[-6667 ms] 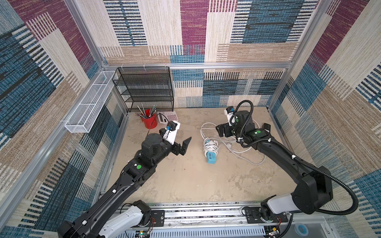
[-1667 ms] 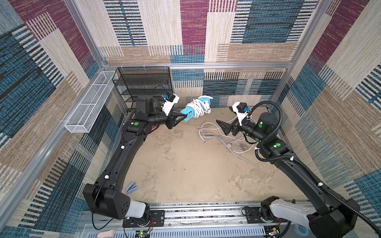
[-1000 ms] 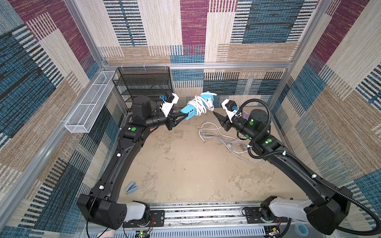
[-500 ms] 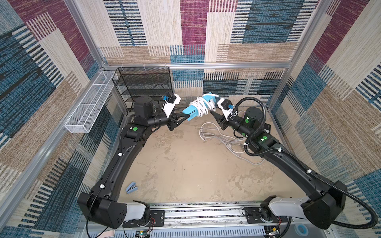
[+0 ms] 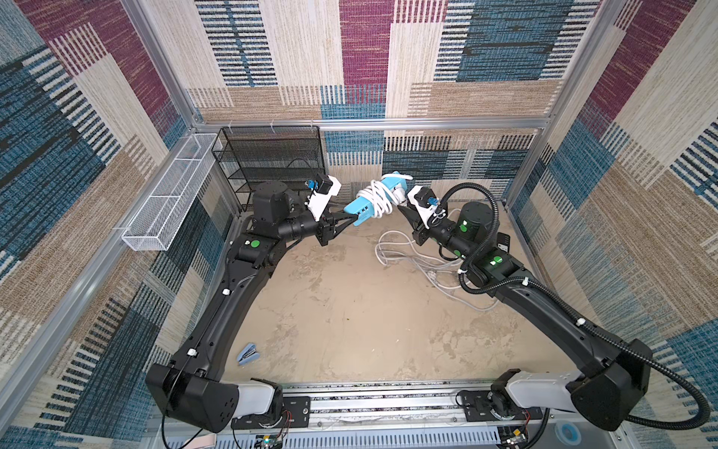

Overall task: Unwrap the cord wrapped around the power strip
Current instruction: Remove the plug from the socket.

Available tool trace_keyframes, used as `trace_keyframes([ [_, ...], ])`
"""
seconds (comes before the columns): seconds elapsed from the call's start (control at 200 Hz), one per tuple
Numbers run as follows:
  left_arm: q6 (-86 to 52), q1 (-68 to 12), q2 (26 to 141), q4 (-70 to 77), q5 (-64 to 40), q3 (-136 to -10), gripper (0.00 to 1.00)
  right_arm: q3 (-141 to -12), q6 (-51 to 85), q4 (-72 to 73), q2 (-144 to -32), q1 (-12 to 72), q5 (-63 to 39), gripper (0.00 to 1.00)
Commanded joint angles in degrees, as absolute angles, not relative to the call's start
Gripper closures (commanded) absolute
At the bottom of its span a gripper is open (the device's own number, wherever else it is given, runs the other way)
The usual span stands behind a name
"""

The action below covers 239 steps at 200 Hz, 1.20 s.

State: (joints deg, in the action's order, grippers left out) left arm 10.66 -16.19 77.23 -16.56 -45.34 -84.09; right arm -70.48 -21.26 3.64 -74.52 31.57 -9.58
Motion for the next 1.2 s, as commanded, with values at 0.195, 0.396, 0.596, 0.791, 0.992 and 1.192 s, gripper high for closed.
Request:
trace_keyframes([
  [0.195, 10.57, -16.12, 76.97, -13.80, -47.08, -84.40, 1.00, -70.31, -21.11, 7.02, -73.72, 31.55, -6.94, 0.84],
  [0.396, 10.41, -16.46, 77.26, -13.84, -47.13, -84.37, 1.00, -71.31, -20.01, 8.41, -74.87, 31.60, -7.71, 0.96],
  [0.596, 8.47, -17.15, 78.06, -11.40, -45.38, -83.61, 1.00, -70.78, -18.90, 9.78, -74.90, 32.30, -7.90, 1.00],
  [0.791, 2.73, -21.48, 80.18, -4.42, -38.29, -81.61, 1.00, -68.45, -18.12, 12.75, -75.48, 35.88, -5.60, 1.00],
  [0.992, 4.57, -25.43, 81.21, -5.37, -33.66, -81.04, 1.00, -67.39, -17.92, 13.42, -74.99, 35.70, -3.79, 1.00],
  [1.192, 9.40, -25.10, 80.77, -11.61, -34.23, -83.08, 1.00, -67.11, -15.56, 11.42, -71.33, 26.29, -9.66, 1.00],
])
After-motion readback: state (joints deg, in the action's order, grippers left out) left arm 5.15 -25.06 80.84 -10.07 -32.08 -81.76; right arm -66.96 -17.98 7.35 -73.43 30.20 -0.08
